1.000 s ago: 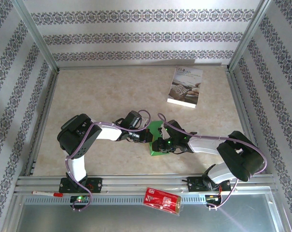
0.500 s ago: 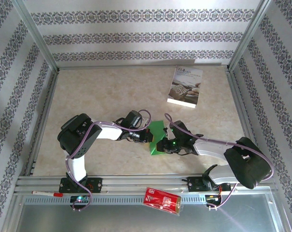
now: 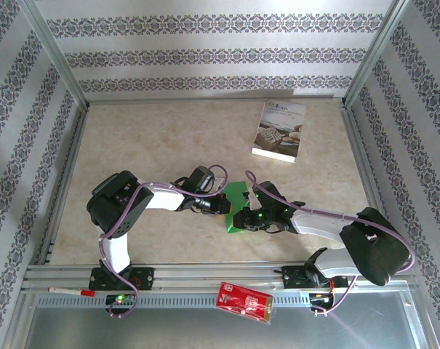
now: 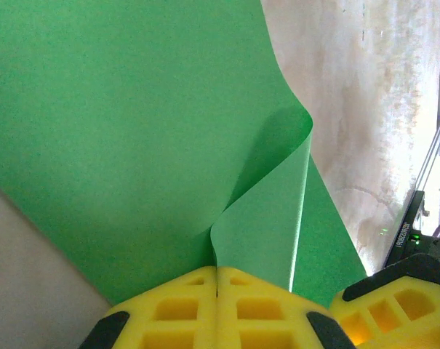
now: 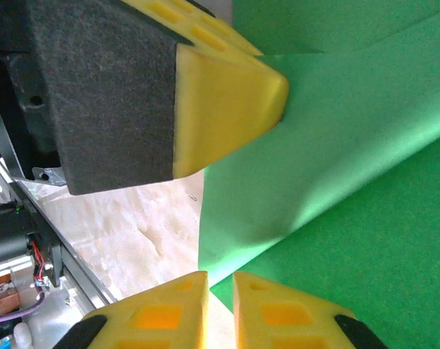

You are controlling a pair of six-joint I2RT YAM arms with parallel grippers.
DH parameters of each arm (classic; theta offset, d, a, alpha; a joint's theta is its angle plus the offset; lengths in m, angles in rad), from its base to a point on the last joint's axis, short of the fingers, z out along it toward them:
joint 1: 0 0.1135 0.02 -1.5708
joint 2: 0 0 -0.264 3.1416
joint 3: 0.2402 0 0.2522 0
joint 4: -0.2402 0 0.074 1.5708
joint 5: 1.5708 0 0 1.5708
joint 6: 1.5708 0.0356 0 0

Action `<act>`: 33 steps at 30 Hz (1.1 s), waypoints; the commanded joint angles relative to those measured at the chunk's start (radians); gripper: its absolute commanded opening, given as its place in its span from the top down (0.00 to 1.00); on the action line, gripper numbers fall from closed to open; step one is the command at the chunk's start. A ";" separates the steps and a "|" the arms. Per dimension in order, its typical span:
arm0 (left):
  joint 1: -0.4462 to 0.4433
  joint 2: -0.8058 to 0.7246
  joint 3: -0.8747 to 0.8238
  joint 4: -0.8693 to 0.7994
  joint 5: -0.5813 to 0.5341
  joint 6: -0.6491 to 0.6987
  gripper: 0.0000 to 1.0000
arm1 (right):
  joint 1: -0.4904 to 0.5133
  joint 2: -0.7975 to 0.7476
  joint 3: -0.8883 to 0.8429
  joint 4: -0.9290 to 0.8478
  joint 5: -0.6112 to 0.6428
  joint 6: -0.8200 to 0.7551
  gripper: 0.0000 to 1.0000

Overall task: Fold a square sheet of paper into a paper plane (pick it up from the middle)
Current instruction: Fold the triangle a second time at the center of the table.

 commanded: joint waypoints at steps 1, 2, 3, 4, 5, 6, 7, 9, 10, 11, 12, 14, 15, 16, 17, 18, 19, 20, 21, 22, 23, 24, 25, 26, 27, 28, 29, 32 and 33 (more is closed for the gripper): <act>-0.032 0.046 0.013 0.008 -0.029 0.005 1.00 | -0.023 -0.029 -0.001 -0.041 0.029 -0.002 0.85; -0.032 0.045 0.012 0.011 -0.027 0.004 1.00 | -0.033 -0.033 -0.008 -0.047 0.031 0.001 0.86; -0.032 0.044 0.012 0.013 -0.024 0.002 1.00 | -0.043 -0.031 -0.015 -0.053 0.031 -0.004 0.86; -0.032 0.044 0.013 0.015 -0.020 0.002 1.00 | -0.048 -0.028 -0.018 -0.063 0.034 -0.009 0.86; -0.033 0.044 0.014 0.015 -0.018 -0.001 1.00 | -0.049 -0.022 -0.018 -0.072 0.037 -0.012 0.86; -0.033 0.044 0.016 0.016 -0.015 -0.002 1.00 | -0.051 -0.014 -0.018 -0.078 0.038 -0.017 0.87; -0.033 0.046 0.018 0.019 -0.014 -0.004 1.00 | -0.053 -0.008 -0.018 -0.082 0.039 -0.022 0.87; -0.033 0.047 0.022 0.019 -0.010 -0.005 1.00 | -0.053 0.009 -0.018 -0.094 0.046 -0.031 0.87; -0.034 0.048 0.022 0.022 -0.011 -0.007 1.00 | -0.055 0.018 -0.018 -0.101 0.049 -0.036 0.87; -0.034 0.048 0.023 0.025 -0.009 -0.008 1.00 | -0.055 0.024 -0.018 -0.106 0.052 -0.039 0.88; -0.034 0.049 0.025 0.026 -0.008 -0.009 1.00 | -0.057 0.030 -0.021 -0.108 0.052 -0.041 0.88; -0.035 0.051 0.029 0.026 -0.004 -0.009 1.00 | -0.060 0.037 -0.024 -0.107 0.051 -0.043 0.88; -0.035 0.052 0.030 0.026 -0.002 -0.010 1.00 | -0.060 0.041 -0.023 -0.108 0.051 -0.046 0.88; -0.035 0.053 0.032 0.026 0.000 -0.010 1.00 | -0.060 0.043 -0.025 -0.110 0.053 -0.048 0.88; -0.035 0.053 0.033 0.026 0.002 -0.010 1.00 | -0.061 0.044 -0.025 -0.110 0.053 -0.049 0.88; -0.035 0.055 0.034 0.024 0.003 -0.010 1.00 | -0.062 0.047 -0.028 -0.109 0.053 -0.050 0.88; -0.035 0.058 0.036 0.024 0.003 -0.008 1.00 | -0.062 0.045 -0.028 -0.110 0.053 -0.049 0.88; -0.035 0.057 0.038 0.024 0.004 -0.008 1.00 | -0.061 0.048 -0.029 -0.109 0.053 -0.049 0.88; -0.035 0.060 0.038 0.023 0.005 -0.008 1.00 | -0.062 0.046 -0.030 -0.110 0.053 -0.050 0.88; -0.035 0.064 0.040 0.019 0.004 -0.007 1.00 | -0.064 0.045 -0.031 -0.110 0.053 -0.051 0.88; -0.035 0.064 0.041 0.015 0.004 -0.004 1.00 | -0.063 0.044 -0.032 -0.110 0.053 -0.051 0.88; -0.035 0.066 0.040 0.015 0.003 -0.003 1.00 | -0.064 0.041 -0.032 -0.111 0.054 -0.051 0.88; -0.035 0.066 0.039 0.015 0.000 -0.004 1.00 | -0.066 0.042 -0.031 -0.113 0.054 -0.054 0.88; -0.036 0.066 0.038 0.016 -0.001 -0.003 1.00 | -0.065 0.041 -0.031 -0.117 0.056 -0.056 0.88; -0.035 0.065 0.037 0.017 0.000 -0.004 1.00 | -0.066 0.041 -0.031 -0.119 0.055 -0.059 0.88; -0.035 0.061 0.038 0.015 0.000 -0.003 1.00 | -0.067 0.043 -0.031 -0.123 0.056 -0.060 0.88; -0.035 0.055 0.037 0.013 -0.001 0.001 1.00 | -0.069 0.044 -0.030 -0.125 0.056 -0.062 0.88; -0.036 0.047 0.042 0.011 -0.003 0.005 1.00 | -0.071 0.045 -0.027 -0.135 0.056 -0.067 0.89; -0.034 0.047 0.044 0.007 -0.003 0.008 1.00 | -0.072 0.045 -0.024 -0.139 0.056 -0.070 0.89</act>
